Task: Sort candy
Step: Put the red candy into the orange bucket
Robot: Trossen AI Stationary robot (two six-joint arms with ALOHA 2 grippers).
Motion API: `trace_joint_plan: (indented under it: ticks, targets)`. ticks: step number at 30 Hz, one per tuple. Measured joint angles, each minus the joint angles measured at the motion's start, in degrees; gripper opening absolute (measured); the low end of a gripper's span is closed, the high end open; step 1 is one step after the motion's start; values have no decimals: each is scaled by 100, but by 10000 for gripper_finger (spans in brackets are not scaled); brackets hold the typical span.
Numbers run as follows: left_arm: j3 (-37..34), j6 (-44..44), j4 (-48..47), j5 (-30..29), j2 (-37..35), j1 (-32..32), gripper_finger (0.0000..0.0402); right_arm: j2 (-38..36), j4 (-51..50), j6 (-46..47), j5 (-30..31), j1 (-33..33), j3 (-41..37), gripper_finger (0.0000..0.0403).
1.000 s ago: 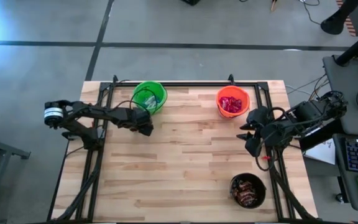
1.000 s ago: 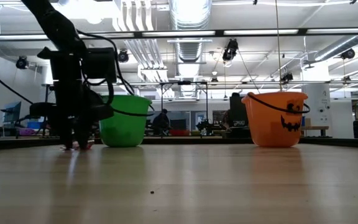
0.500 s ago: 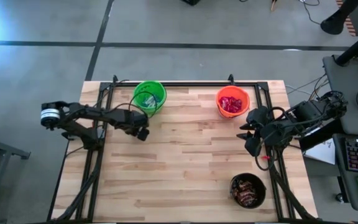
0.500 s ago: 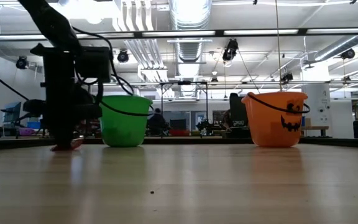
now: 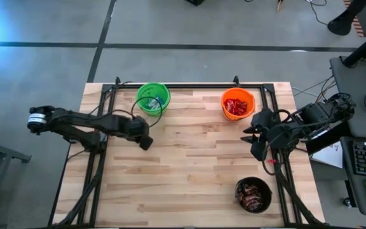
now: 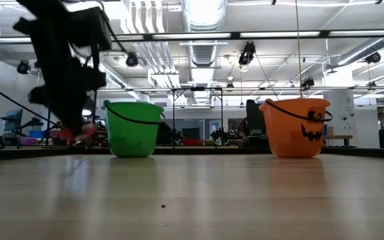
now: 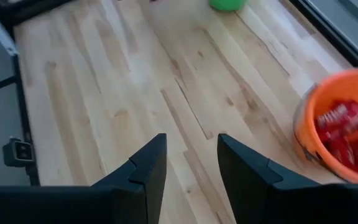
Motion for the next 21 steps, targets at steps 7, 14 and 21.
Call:
trace_joint_plan:
  ticks: [7, 14, 21]
  targets:
    - [661, 411, -231, -21, -804, -384, 0, 7, 734, -490, 19, -2, 0, 135]
    - [1565, 1179, -221, -20, -1112, -688, 0, 169, 1181, -555, 39, -15, 0, 125]
    - [2275, 1935, -206, -19, -1071, -741, 0, 531, 1235, -553, 295, -15, 0, 123]
